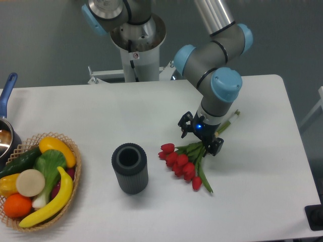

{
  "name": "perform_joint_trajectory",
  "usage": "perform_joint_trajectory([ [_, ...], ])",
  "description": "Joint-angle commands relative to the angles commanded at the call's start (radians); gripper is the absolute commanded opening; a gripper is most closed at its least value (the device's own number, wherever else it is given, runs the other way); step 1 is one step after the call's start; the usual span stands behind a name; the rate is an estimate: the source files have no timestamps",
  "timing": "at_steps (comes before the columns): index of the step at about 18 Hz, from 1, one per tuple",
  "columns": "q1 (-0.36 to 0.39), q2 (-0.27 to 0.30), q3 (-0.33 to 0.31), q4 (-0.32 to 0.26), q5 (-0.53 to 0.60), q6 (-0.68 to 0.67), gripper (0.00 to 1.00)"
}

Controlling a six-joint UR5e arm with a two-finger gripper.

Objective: Pick up the flowers from the table
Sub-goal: 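Lower the gripper around the tulip stems just below the flower heads, then close the gripper on the tulip stems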

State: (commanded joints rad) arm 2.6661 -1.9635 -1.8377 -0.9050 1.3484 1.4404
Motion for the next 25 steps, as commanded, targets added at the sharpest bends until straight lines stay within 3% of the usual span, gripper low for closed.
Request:
perform_joint_trajectory([
  [8, -0.002, -0.038, 0.012, 0.008, 0.066, 0.002, 1.00],
  [25, -0.011, -0.069, 0.006, 0.006, 0.066, -0.008, 1.00],
])
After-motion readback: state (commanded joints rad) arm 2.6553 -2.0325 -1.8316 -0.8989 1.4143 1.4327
